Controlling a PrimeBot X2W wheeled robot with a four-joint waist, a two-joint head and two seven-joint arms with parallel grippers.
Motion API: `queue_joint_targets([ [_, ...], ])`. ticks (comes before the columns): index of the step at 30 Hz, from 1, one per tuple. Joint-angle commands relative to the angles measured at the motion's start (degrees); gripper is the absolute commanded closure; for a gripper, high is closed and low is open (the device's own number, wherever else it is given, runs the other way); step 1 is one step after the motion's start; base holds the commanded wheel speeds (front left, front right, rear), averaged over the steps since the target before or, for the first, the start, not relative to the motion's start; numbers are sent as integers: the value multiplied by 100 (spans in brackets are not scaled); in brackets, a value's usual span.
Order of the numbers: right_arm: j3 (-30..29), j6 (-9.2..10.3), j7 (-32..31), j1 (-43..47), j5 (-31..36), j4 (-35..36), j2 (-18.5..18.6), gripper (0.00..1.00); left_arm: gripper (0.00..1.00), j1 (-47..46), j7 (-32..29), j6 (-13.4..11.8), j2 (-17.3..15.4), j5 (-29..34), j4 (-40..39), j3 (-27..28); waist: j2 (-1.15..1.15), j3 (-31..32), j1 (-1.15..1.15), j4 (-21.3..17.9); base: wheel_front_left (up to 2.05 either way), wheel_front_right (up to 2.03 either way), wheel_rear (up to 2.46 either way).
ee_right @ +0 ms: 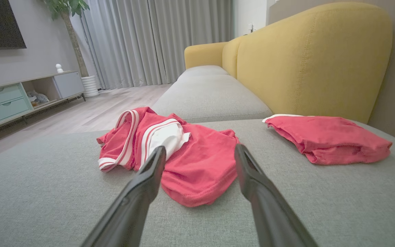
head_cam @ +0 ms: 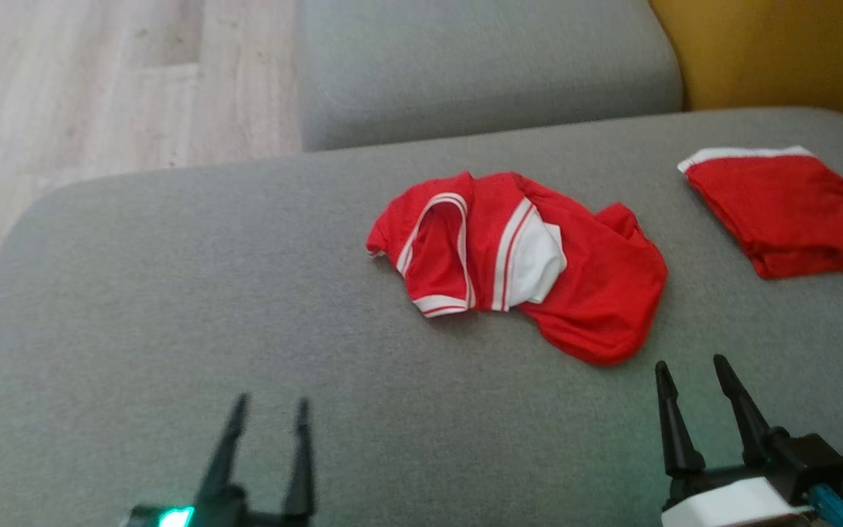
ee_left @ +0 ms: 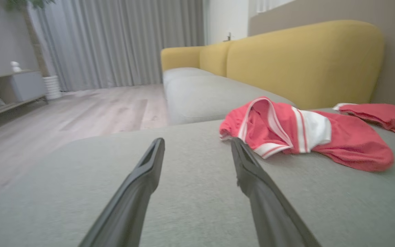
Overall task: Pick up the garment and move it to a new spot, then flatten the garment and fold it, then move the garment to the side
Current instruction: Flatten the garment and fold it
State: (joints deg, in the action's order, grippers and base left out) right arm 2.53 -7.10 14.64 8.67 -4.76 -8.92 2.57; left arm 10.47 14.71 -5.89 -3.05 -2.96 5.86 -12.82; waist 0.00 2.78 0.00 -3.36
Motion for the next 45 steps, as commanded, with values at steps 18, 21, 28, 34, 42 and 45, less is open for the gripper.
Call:
queue_joint_targets([
  [18,595,-39,36,-1287,-141,431,31,0,0,-4140,15,471,17,667,3648,-1635,0,-1967,0,-1115,0,0,0],
  [21,606,-39,36,-1388,-164,442,31,0,0,-4597,-100,432,17,671,4291,-1764,0,-2080,0,-1237,0,0,0],
  [28,575,-39,36,-1419,-213,431,31,0,100,-5072,12,429,17,456,4623,-2073,0,-2069,0,-1377,0,0,0],
  [34,595,-39,36,-1340,-277,345,31,0,100,-5195,27,650,17,-65,3273,-2413,0,-1725,0,-1423,0,0,0],
  [42,706,-39,36,-1131,-322,283,31,0,100,-6323,28,931,17,-635,2208,-2450,0,-986,0,-1576,0,0,0],
  [45,726,-39,36,-990,-305,258,31,0,100,-7160,28,1040,17,-839,2291,-2326,0,-730,0,-1638,0,0,0],
])
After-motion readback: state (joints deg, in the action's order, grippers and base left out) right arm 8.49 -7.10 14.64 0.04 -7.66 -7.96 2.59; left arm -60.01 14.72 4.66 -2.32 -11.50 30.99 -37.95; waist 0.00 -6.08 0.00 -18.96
